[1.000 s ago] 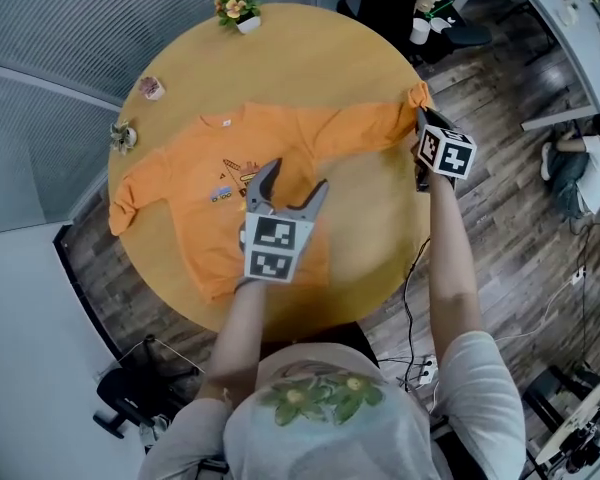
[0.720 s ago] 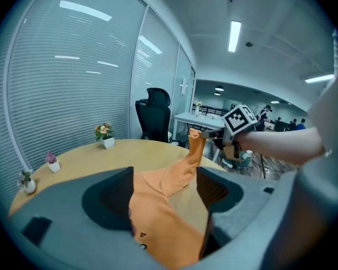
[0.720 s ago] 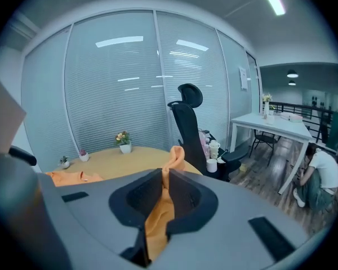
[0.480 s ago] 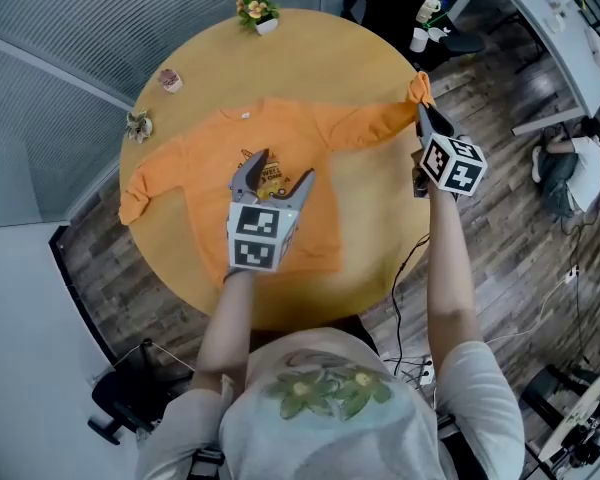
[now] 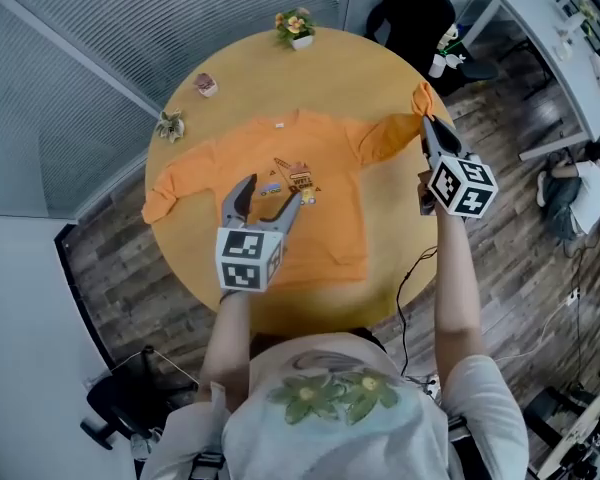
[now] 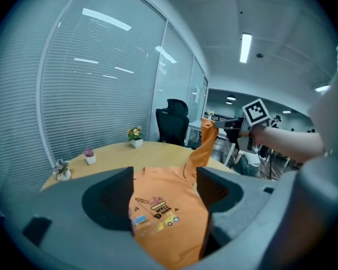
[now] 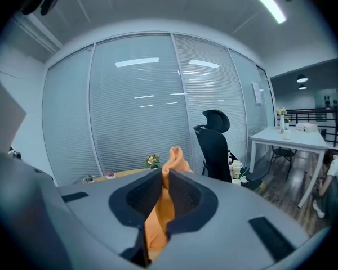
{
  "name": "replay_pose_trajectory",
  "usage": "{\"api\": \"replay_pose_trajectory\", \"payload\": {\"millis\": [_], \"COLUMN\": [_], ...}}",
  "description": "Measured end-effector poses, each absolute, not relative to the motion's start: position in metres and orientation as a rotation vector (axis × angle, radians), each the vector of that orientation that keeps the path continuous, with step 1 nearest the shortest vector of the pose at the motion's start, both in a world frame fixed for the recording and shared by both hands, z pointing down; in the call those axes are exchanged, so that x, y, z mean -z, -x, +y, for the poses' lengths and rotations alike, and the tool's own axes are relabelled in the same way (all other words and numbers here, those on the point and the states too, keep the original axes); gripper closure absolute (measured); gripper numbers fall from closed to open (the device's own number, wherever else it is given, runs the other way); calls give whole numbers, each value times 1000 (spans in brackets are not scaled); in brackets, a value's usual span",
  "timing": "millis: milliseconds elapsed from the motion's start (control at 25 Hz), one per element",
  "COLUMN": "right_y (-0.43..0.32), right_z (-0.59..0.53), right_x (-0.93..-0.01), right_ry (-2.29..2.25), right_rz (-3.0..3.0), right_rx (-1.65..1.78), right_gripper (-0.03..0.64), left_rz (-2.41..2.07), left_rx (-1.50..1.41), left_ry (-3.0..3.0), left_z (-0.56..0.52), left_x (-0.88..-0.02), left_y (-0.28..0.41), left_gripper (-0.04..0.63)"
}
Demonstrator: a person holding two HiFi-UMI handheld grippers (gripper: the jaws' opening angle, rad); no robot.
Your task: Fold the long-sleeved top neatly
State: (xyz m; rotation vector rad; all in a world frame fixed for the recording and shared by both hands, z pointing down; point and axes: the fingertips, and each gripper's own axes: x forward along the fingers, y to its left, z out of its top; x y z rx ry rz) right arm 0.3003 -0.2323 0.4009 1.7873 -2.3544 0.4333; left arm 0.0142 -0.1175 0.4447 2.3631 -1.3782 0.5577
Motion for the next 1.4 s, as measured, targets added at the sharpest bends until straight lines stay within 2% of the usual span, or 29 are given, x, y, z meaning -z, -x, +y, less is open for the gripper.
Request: {"api": "replay_pose_trajectory", "payload": {"millis": [520,840,1400], "right_y": [-179,-87,52], "right_z": [-222,-202,-107], "right_x": [-386,-411,-555], "right_ry": [-1547,-1316,-938], "right_rz": [-2481,-2532,-2369], "right_rx": [-397,-409,-606], "right_gripper": [568,568,566], "left_rz": [-1483,-1529,-1542], "left_rx": [-482,-476,-487], "left_ry": [-2251,-2195,-2101], "left_z": [-90,-79,-59], "left_x": [-452,-460,-491], "left_y": [75,121,198], "left_gripper": [261,261,261]}}
